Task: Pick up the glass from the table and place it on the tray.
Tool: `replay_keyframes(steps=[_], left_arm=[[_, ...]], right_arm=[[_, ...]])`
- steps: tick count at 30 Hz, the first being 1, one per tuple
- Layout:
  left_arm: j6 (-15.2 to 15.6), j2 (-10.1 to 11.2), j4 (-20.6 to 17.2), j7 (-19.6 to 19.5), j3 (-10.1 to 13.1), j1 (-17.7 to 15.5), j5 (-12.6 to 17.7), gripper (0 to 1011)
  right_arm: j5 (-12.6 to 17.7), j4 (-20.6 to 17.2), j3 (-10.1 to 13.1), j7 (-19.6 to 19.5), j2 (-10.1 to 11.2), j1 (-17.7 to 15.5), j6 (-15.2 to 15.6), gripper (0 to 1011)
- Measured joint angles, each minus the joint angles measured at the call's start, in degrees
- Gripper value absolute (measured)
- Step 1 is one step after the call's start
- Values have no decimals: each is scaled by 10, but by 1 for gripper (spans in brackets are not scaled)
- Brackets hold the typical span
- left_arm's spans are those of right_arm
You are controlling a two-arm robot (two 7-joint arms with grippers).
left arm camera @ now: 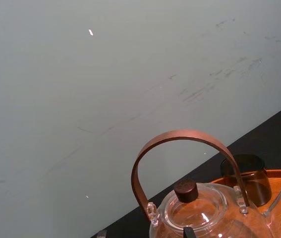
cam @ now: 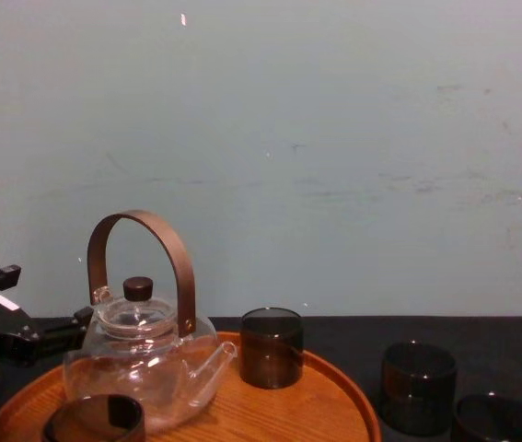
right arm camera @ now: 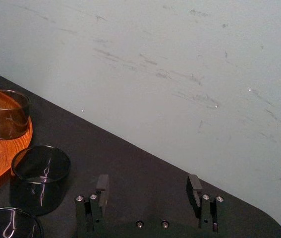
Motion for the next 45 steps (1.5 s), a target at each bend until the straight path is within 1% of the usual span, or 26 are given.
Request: replay_keyframes(steps=[45], left_arm=[[0,0,0,0,0,0,0,1001]], right_arm=[[0,0,0,0,0,0,0,1002]])
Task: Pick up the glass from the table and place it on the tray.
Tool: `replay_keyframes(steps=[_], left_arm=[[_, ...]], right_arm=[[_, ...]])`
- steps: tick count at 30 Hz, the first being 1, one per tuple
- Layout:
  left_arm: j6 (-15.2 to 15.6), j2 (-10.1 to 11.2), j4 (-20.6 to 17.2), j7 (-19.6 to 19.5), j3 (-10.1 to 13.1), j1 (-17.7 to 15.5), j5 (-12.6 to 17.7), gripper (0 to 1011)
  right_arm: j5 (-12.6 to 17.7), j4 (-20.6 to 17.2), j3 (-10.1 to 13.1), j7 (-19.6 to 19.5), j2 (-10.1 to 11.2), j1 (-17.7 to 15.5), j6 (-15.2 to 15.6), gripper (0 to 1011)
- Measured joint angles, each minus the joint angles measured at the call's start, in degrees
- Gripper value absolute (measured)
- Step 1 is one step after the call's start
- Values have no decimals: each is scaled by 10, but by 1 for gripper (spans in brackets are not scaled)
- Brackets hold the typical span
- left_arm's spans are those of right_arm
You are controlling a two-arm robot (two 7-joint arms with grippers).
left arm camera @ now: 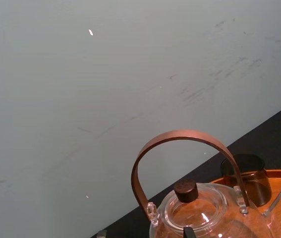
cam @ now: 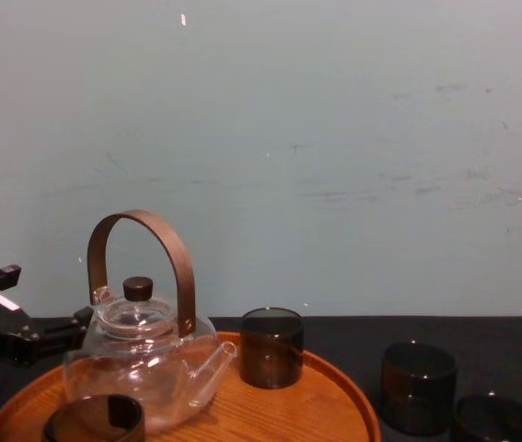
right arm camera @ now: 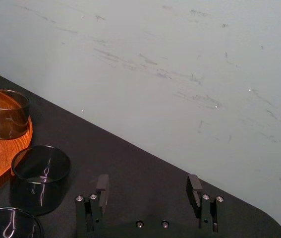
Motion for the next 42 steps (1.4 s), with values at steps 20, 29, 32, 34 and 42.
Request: replay_keyframes(steps=[20,29,32,34,42], left_arm=[[0,0,0,0,0,0,0,1001],[0,0,0,0,0,0,0,1001],[0,0,0,0,0,0,0,1001],[0,0,0,0,0,0,0,1001],[0,0,0,0,0,0,0,1002]], right_arm=[[0,-2,3,4,0,-3,0,1002],[17,-54,24,32,11,-35,9,1002],[20,-80,29,42,18,-52,13,1002],[19,-85,30,43,19,-56,15,1002],[13,-143,37,50,34,-99,27,1002]])
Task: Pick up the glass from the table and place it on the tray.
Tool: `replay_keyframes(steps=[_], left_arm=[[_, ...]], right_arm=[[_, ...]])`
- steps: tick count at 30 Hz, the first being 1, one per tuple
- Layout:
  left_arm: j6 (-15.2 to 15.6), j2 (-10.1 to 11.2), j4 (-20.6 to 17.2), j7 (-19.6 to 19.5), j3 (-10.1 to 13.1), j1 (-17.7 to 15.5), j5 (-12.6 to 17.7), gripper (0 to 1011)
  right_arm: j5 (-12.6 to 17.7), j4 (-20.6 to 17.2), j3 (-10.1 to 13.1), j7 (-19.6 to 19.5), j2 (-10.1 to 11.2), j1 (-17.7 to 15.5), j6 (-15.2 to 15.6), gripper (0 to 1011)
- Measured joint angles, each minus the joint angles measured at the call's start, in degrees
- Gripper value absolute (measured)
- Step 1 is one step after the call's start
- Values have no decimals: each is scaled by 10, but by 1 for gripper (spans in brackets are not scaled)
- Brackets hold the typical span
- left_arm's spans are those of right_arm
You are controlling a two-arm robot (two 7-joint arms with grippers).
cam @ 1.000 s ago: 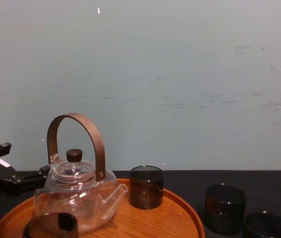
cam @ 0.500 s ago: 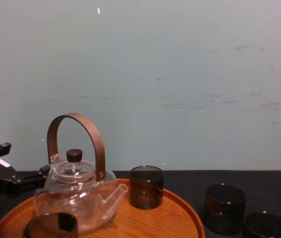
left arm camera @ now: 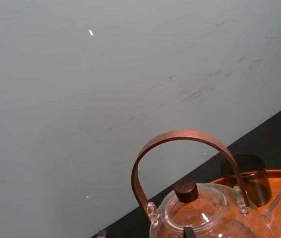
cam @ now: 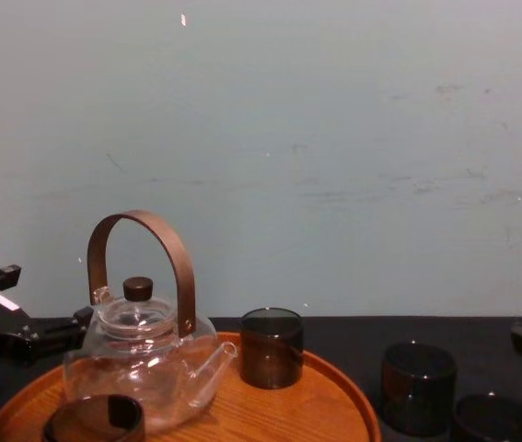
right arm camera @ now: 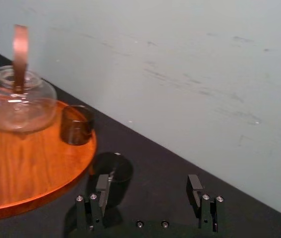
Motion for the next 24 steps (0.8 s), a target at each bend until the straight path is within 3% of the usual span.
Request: replay_keyframes(steps=[8,24], left_arm=[[0,0,0,0,0,0,0,1001],[0,0,0,0,0,0,0,1001]], right_arm=[[8,-28,8,20,2,-32,3,1002],[35,-22,27,61,-13,-56,15,1002]])
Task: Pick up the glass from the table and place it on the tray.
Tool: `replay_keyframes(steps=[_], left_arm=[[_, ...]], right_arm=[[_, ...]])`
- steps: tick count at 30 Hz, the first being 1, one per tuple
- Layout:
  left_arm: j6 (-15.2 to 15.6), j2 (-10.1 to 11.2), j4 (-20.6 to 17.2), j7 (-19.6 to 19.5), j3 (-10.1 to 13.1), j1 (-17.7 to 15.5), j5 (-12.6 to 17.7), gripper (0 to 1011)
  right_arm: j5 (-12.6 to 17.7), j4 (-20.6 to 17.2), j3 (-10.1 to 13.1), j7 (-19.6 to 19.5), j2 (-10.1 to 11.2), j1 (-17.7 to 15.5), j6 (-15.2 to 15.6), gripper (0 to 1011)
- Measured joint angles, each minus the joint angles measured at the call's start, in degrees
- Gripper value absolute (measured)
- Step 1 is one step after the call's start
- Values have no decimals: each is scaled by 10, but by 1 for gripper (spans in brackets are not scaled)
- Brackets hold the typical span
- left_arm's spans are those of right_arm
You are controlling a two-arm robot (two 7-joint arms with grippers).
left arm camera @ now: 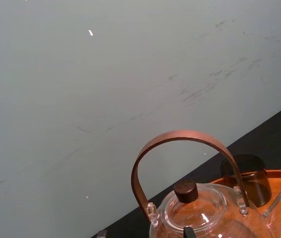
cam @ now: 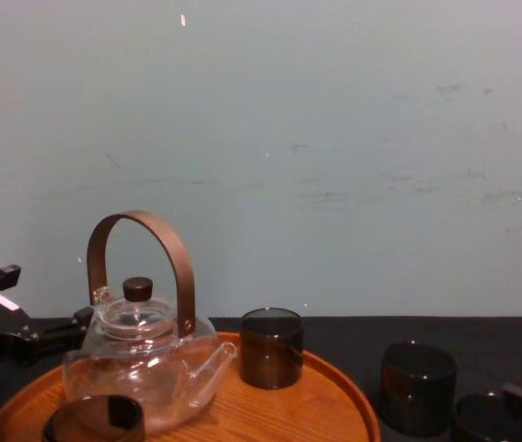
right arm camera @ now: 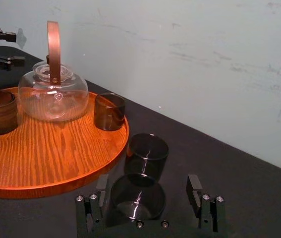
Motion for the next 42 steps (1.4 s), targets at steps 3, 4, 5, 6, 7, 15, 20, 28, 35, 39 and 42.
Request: replay_keyframes(steps=[3,4,5,6,7,15,20,28,35,39,42], left_arm=[[0,0,0,0,0,0,0,1001],[0,0,0,0,0,0,0,1001],[0,0,0,0,0,0,0,1001],[0,0,0,0,0,0,0,1001],[0,0,0,0,0,0,0,1001],[0,0,0,0,0,0,0,1001],[0,0,0,0,0,0,0,1001],[0,0,0,0,0,0,0,1001],[0,0,0,0,0,0,0,1001],[0,0,0,0,0,0,0,1001],[0,0,0,0,0,0,0,1001]], right_arm=[[1,3,2,6,-4,-1,2,1002],[1,4,3,8,-4,-1,2,1002],[1,5,3,9,-5,-2,3,1002],[1,7,4,11,-6,-2,3,1002],[1,9,4,14,-8,-2,3,1002],[-3,20,6,29,-19,-2,7,1002],[-8,29,8,37,-26,0,10,1002],[-14,42,12,49,-37,2,13,1002],[-16,54,17,60,-47,5,15,1002],[-19,60,20,66,-54,7,18,1002],[-22,65,21,71,-59,10,19,1002]])
